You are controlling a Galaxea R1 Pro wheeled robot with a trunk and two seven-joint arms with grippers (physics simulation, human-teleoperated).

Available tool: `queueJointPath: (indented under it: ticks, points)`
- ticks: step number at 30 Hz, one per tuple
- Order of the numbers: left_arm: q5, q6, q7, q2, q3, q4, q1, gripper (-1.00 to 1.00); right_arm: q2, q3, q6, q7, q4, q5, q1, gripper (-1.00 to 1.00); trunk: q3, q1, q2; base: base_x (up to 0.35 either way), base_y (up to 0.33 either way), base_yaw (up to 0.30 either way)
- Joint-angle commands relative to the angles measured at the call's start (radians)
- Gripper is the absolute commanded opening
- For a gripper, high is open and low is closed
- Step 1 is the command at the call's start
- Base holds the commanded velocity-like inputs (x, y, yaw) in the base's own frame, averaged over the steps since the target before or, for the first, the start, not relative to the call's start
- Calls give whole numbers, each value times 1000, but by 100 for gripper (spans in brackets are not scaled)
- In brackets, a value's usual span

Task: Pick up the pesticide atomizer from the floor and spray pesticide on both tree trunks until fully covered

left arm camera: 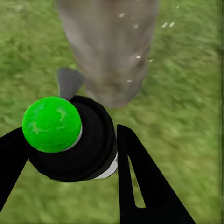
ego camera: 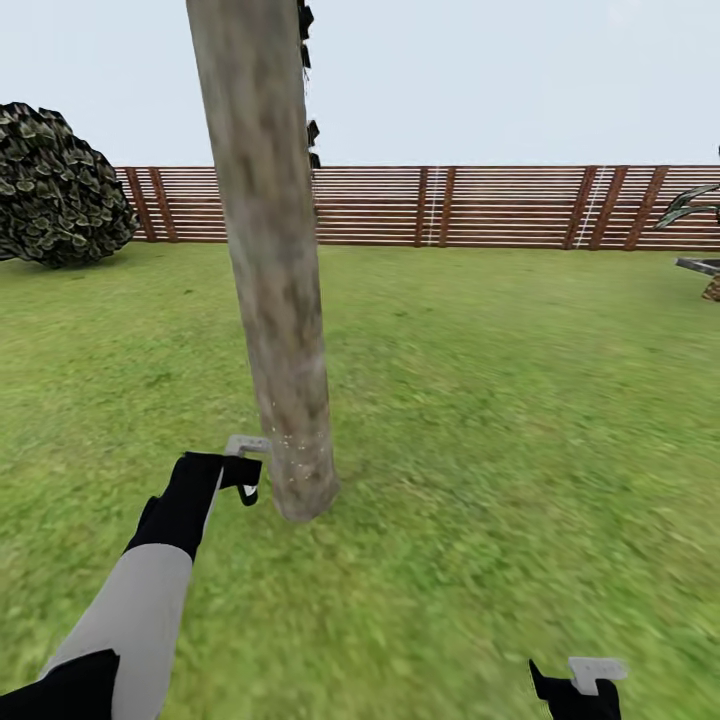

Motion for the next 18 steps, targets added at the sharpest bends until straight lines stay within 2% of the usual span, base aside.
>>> queueJointPath:
  ticks: [1,10,18]
  points:
    - [-10,3,-10,-2,5,0,-1,-100,0,-9,-4,8,0,4,-1,100,-1,0,0,39,-271,0]
    - [-10,1,-7,-1,6,9,0,-100,1,-8,-4,8,1,4,-1,100,-1,0,0,133,-259,10]
    - [-10,0,-5,0,6,9,0,-100,1,-7,-4,8,2,4,-1,100,-1,0,0,114,-256,241]
